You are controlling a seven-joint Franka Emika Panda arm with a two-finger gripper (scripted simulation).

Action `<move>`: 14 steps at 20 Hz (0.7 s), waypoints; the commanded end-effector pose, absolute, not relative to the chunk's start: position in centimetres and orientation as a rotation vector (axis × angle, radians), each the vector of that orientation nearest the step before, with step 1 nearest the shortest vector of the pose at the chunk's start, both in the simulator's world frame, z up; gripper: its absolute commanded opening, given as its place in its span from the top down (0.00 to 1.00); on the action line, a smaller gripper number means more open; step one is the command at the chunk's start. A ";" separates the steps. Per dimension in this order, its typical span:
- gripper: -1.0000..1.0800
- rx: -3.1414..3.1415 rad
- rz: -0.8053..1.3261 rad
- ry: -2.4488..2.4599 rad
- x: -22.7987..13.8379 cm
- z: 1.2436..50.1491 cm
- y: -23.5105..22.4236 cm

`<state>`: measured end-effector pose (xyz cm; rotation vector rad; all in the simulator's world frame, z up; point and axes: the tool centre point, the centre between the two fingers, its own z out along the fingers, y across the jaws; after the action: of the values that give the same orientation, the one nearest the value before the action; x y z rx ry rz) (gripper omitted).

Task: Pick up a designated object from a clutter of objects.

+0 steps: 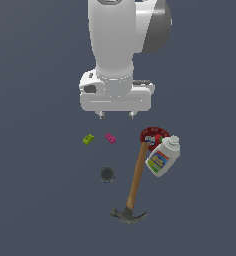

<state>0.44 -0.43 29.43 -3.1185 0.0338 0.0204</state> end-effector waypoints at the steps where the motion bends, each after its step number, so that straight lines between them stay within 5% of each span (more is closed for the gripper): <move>1: 0.04 -3.119 0.020 0.034 0.4 29.4 -0.4; 14: 0.04 -3.113 0.024 0.002 0.3 29.3 -1.2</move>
<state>0.26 -1.17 29.29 -3.1128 0.0036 0.0239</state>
